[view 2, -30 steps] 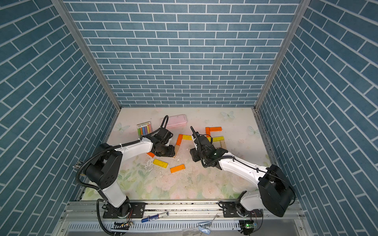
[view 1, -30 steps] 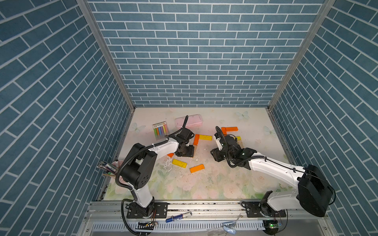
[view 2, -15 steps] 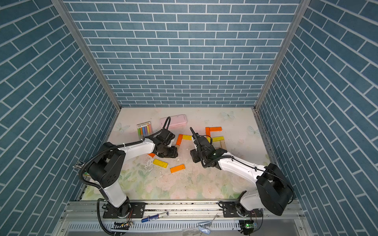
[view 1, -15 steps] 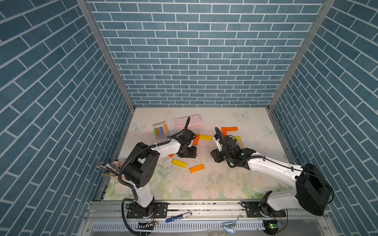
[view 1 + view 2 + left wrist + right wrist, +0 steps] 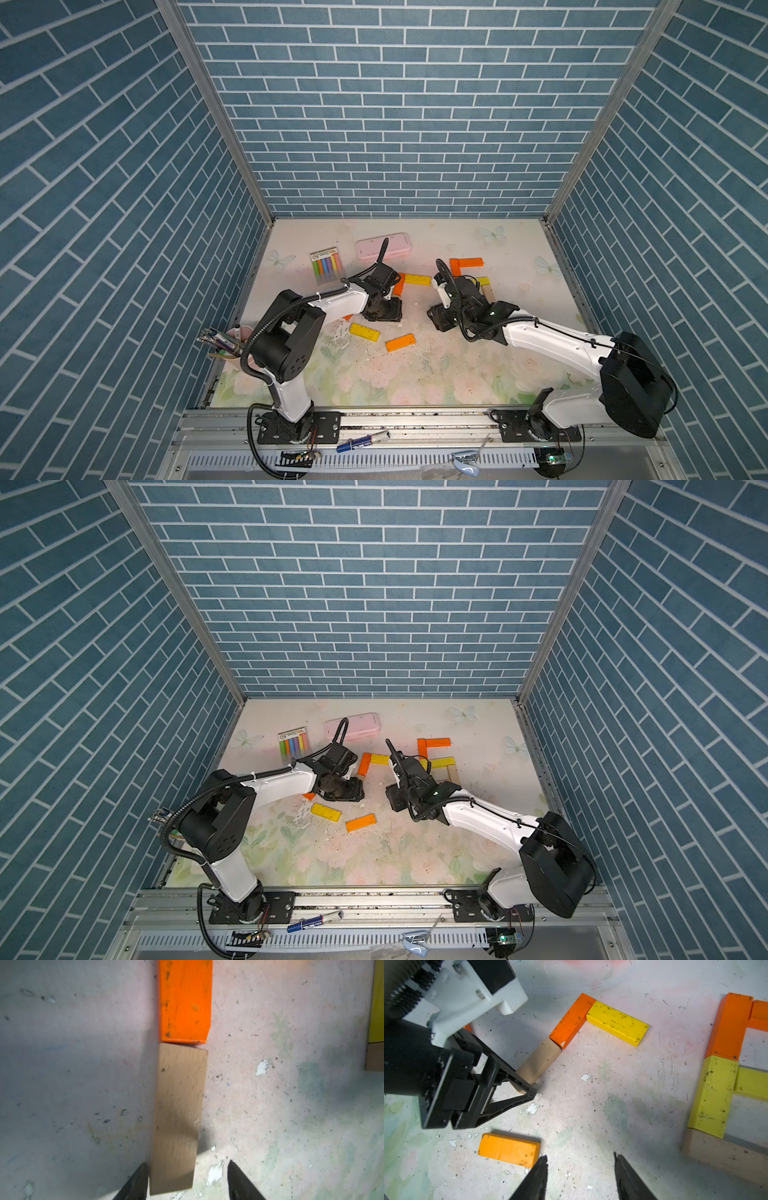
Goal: Assemble the number 6 with building blocks
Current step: Adjust the building block at the center of the board.
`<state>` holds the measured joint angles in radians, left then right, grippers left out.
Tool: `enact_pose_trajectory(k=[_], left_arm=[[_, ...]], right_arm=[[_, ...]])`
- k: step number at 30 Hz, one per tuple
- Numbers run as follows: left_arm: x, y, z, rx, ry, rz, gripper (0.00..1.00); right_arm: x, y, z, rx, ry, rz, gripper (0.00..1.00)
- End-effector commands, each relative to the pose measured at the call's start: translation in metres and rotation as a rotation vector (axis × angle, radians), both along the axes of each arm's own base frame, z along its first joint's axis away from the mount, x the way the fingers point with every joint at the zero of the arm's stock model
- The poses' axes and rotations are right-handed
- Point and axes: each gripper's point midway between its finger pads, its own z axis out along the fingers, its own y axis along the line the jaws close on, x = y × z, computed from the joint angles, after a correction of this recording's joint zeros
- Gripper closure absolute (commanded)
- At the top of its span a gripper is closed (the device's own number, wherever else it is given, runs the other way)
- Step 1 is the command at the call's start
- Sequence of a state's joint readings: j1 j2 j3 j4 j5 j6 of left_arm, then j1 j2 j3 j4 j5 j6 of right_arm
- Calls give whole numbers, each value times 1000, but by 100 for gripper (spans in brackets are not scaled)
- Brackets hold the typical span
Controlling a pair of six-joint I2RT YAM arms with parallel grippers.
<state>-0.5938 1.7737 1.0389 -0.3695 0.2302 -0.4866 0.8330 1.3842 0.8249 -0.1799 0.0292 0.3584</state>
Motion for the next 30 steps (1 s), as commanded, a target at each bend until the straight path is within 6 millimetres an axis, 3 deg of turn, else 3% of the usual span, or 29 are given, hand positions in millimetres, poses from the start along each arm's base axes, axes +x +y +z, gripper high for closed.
enact_pose_trajectory(k=[1,23,26,30], left_arm=[[-12,5,-8,17,41,13,39],[-16,4,-6,26,45,6,39],[-15,5,-2,36,37,2,39],[-9,6,20,30,8,-6,38]], right_arm=[[0,2,-1,-8,3,8,46],[1,3,-3,-12,6,12,46],[1,3,-1,-13,-1,18,46],[1,3,9,-13,-39,46,46]])
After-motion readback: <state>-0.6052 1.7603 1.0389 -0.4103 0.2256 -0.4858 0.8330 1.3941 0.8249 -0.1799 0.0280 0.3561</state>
